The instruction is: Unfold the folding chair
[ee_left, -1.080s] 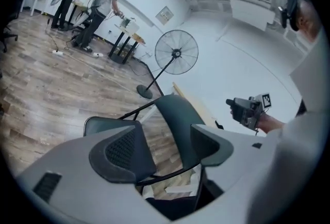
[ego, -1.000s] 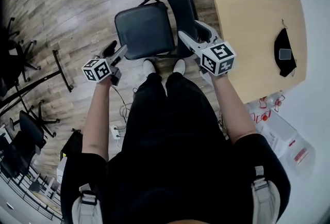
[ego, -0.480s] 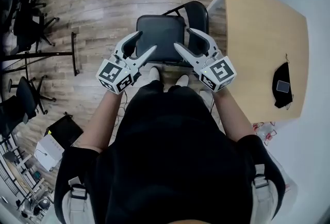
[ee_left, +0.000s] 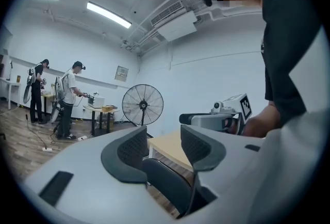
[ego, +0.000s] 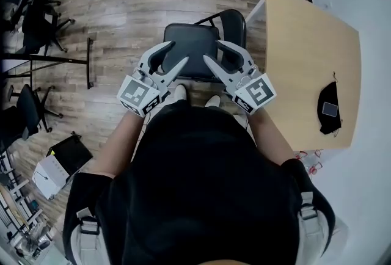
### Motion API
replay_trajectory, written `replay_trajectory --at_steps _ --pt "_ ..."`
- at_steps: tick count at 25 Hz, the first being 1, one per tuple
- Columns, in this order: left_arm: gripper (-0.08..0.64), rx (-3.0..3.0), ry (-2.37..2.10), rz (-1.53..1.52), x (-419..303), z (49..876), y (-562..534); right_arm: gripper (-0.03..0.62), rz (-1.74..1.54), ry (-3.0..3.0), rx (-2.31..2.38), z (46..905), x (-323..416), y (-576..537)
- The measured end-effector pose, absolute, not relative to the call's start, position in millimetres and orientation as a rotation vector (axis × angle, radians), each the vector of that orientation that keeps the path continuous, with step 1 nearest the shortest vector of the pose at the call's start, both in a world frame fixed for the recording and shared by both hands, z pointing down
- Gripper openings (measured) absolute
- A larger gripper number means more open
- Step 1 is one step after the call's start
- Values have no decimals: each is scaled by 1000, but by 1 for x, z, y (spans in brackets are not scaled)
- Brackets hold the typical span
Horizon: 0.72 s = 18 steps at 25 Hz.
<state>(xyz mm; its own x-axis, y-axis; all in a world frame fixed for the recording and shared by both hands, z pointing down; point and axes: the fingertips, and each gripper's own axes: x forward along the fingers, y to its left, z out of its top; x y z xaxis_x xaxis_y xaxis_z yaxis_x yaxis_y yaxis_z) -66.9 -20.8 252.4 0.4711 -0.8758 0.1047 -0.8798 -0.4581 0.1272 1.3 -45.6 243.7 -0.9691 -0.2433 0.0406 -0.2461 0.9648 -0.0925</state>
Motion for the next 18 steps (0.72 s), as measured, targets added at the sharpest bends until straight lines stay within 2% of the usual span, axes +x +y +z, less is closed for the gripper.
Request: replay_trajectory --at_steps 4,9,15,18 --pt "190 2581 -1550 77 -61 251 -18 166 127 -3080 382 241 1 -40" --pt "149 2581 -1551 60 -61 252 -17 110 118 -3077 390 240 3 -38" --pt "32 2582 -1574 43 -61 252 -18 21 108 -3069 416 243 6 -39" --pt "17 2576 -1573 41 -60 253 -18 2 106 -3060 433 243 8 -40"
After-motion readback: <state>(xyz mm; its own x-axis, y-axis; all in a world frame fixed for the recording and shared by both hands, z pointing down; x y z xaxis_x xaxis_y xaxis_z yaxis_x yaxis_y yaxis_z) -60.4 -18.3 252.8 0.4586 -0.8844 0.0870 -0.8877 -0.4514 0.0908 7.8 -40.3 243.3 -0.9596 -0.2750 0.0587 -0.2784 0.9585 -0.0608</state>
